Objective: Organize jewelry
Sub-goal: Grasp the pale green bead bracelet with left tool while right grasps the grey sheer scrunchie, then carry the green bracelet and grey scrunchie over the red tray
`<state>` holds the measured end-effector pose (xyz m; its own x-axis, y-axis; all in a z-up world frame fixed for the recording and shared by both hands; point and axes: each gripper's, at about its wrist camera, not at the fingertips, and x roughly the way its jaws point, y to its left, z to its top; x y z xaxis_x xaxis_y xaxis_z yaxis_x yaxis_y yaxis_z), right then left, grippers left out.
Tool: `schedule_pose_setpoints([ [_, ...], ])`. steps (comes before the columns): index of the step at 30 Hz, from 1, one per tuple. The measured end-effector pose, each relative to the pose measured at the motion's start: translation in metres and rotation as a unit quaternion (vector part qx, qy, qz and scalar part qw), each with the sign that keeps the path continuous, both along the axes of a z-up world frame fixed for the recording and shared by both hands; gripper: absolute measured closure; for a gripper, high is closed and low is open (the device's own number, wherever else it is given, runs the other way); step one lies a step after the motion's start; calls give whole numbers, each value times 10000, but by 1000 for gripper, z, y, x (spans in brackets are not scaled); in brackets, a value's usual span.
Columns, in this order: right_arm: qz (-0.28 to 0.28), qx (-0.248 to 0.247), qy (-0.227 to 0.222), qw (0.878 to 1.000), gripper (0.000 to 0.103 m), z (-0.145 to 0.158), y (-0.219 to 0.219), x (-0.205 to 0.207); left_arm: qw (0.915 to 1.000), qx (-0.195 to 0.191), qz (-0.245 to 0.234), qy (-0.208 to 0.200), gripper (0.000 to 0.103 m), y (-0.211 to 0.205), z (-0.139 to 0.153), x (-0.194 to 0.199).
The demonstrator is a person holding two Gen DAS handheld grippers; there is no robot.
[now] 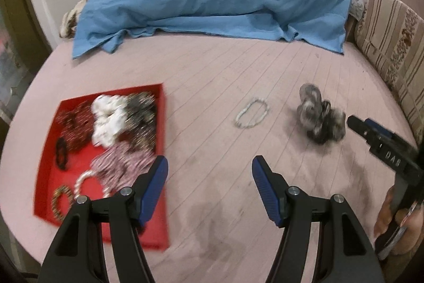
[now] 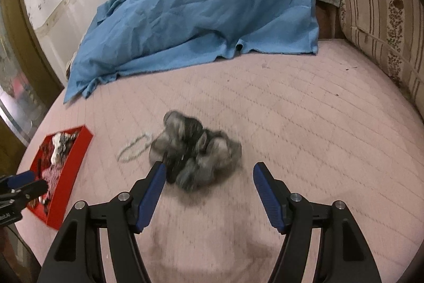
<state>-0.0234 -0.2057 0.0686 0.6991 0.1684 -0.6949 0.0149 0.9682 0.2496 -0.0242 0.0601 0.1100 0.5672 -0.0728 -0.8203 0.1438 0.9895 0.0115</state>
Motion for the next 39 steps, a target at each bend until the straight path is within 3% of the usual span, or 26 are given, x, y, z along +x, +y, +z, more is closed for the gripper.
schedule_pose_setpoints([
  [11, 61, 373, 193, 9991, 30, -35, -10, 41, 9982, -448, 139, 367, 38, -27, -48, 79],
  [16, 167, 351, 211, 9990, 30, -40, -8, 49, 9988, -368, -32, 328, 38, -40, -63, 97],
  [19, 282, 263, 207, 9990, 31, -42, -3, 51, 9986, -338, -106, 391, 44, -44, -71, 106],
  [23, 412, 192, 305, 9985, 38, -48, 2, 54, 9979, -349, -175, 520, 49, -47, -81, 114],
  [28, 443, 202, 423, 9979, 46, -54, 3, 58, 9988, -170, -251, 394, 49, -54, -84, 113],
  [31, 448, 203, 426, 9979, 64, -54, 2, 59, 9992, 20, -245, 304, 50, -60, -87, 111],
  [34, 456, 247, 427, 9977, 78, -54, 1, 60, 9988, 192, -381, 257, 75, -67, -86, 105],
  [36, 465, 267, 390, 9978, 80, -53, 1, 59, 9981, 175, -492, 322, 97, -71, -84, 103],
  [39, 479, 272, 337, 9979, 82, -51, 3, 57, 9979, 99, -543, 353, 98, -72, -80, 99],
])
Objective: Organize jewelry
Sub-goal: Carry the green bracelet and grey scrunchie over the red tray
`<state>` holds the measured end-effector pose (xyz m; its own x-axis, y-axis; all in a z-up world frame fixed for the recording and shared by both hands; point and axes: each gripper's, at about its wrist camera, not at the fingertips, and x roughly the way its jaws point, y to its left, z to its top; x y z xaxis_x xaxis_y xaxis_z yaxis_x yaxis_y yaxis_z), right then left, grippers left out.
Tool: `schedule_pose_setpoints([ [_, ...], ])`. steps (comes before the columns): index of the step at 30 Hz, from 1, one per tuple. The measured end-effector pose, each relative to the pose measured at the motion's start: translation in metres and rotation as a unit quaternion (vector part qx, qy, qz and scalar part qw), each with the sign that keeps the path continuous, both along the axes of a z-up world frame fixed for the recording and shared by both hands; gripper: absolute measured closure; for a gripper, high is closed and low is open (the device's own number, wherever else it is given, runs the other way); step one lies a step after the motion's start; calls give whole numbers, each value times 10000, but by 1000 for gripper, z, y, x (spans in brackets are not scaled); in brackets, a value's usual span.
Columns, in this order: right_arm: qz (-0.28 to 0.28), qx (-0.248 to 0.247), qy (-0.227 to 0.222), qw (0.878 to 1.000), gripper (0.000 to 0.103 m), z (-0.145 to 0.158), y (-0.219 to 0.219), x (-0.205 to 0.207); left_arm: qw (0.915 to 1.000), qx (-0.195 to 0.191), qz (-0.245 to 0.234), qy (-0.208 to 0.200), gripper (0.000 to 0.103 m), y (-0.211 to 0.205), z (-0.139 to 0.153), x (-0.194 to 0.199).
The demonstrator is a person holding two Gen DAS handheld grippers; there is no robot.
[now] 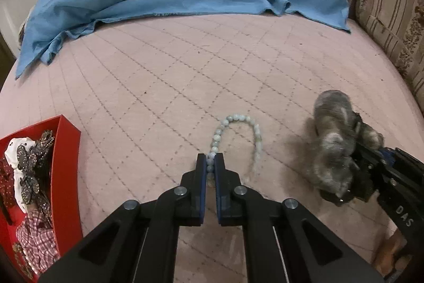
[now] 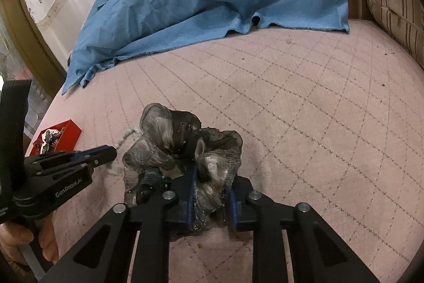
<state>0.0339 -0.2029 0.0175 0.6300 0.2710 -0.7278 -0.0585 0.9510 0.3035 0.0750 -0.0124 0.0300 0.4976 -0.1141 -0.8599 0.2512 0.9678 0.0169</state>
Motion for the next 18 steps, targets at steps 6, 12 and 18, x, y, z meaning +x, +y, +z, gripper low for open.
schedule_pose_setpoints([
  [6, -16, 23, -49, 10000, 83, 4, 0, -2, 9996, -270, 99, -56, 98, 7, 19, -13],
  [12, -21, 35, -107, 9999, 83, 8, -1, -6, 9981, -566, 150, -177, 98, 17, 46, -30],
  [18, 13, 55, -223, 9997, 83, 15, 2, -10, 9964, -770, 192, -290, 98, 30, 73, -54],
])
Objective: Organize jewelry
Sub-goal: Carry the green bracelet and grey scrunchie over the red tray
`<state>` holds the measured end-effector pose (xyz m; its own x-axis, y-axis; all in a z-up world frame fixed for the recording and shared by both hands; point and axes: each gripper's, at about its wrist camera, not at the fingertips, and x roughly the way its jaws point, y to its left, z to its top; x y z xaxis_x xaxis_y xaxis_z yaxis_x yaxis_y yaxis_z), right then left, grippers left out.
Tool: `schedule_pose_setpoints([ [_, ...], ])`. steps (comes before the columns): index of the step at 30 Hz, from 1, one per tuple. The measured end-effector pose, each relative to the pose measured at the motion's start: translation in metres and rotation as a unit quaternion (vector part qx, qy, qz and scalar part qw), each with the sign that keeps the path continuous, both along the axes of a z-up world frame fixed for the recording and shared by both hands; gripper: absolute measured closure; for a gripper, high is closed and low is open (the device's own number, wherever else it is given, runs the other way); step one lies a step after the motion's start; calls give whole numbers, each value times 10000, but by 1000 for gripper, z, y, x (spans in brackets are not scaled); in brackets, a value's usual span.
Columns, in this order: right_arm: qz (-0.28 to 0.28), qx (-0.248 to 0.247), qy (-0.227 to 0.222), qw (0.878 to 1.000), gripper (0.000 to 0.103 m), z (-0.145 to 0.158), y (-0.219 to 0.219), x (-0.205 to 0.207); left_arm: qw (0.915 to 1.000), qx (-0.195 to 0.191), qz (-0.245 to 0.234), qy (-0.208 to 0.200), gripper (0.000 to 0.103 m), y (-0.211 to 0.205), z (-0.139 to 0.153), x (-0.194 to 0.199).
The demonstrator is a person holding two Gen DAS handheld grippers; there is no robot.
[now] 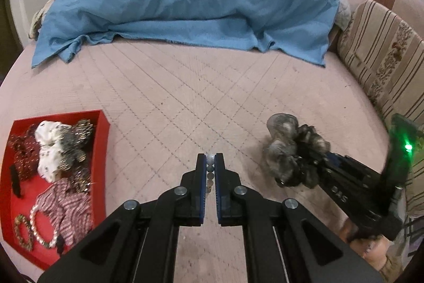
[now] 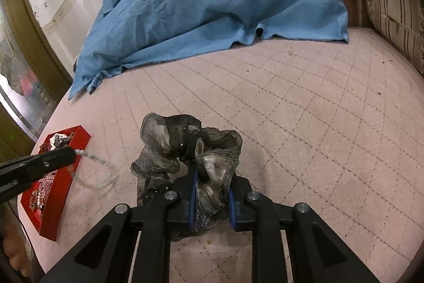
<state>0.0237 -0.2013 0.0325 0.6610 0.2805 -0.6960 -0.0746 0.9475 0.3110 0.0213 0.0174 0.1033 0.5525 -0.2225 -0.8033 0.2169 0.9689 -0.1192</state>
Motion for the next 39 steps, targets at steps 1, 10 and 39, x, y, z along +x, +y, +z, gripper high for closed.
schedule_pose_setpoints([
  [1, 9, 1, -22, 10000, 83, 1, 0, -1, 10000, -22, 9, -20, 98, 3, 4, -5],
  [10, -43, -90, -277, 9996, 83, 15, 5, -19, 9999, -59, 65, -90, 98, 17, 25, -42],
  [39, 113, -180, -297, 9993, 83, 66, 75, -144, 9903, -392, 1195, -589, 97, 153, 74, -134],
])
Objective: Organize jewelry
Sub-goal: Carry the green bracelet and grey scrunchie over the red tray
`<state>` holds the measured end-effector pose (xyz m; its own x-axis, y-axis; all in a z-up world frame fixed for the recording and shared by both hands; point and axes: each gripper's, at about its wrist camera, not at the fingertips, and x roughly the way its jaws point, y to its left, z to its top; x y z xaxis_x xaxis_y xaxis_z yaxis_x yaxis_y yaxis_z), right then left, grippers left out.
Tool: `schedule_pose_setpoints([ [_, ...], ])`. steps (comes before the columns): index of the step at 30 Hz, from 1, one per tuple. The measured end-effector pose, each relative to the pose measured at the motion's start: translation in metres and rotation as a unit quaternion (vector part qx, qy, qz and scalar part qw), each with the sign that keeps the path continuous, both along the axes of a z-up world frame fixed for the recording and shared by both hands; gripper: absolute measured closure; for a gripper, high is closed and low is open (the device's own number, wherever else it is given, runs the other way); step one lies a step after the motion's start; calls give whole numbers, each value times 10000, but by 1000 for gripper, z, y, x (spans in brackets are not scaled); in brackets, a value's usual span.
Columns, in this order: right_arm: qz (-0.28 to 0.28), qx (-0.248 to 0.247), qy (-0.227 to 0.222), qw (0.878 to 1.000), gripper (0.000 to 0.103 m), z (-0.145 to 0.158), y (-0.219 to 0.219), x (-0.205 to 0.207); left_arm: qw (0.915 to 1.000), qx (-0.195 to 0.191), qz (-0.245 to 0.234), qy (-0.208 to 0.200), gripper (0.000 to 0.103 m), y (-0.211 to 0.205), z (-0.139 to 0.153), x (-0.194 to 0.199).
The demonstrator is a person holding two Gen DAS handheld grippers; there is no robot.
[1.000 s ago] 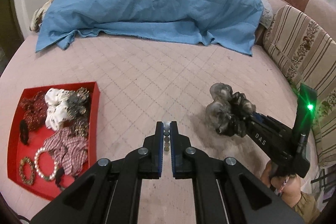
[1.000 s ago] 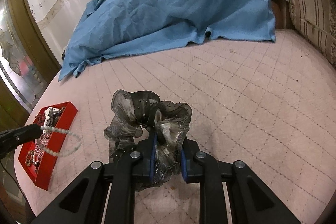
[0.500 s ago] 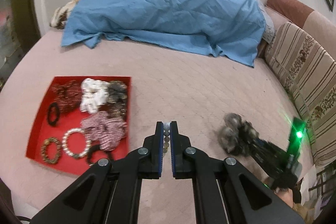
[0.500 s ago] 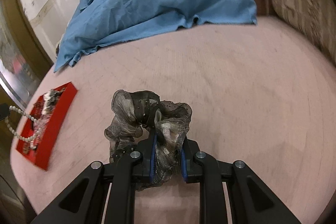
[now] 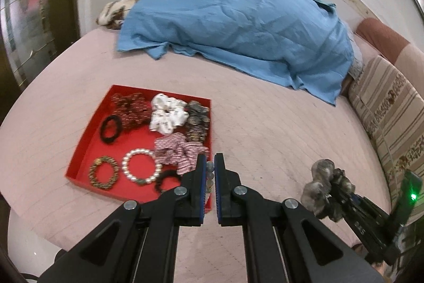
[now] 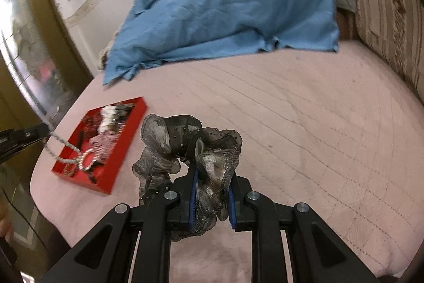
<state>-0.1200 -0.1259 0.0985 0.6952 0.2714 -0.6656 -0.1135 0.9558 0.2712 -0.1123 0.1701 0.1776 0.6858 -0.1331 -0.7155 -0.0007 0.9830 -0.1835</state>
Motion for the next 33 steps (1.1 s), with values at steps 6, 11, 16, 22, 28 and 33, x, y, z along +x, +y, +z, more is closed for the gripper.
schedule_pose_setpoints([
  [6, 386, -136, -145, 9991, 83, 16, 32, -14, 9995, 114, 308, 2, 97, 24, -1, -11],
  [11, 624, -220, -217, 9976, 83, 25, 52, -23, 9979, 420, 475, -95, 97, 33, -1, -20],
  [16, 771, -243, -206, 9965, 83, 28, 67, -28, 9964, 623, 536, -196, 97, 37, 0, -26],
  [22, 859, -317, -208, 9956, 83, 33, 77, -30, 9954, 716, 576, -258, 97, 43, 2, -31],
  [28, 1024, -420, -266, 9935, 83, 41, 94, -26, 9952, 708, 614, -274, 97, 51, 2, -32],
  [33, 1193, -496, -307, 9911, 83, 46, 113, -23, 9955, 656, 649, -209, 97, 60, -3, -30],
])
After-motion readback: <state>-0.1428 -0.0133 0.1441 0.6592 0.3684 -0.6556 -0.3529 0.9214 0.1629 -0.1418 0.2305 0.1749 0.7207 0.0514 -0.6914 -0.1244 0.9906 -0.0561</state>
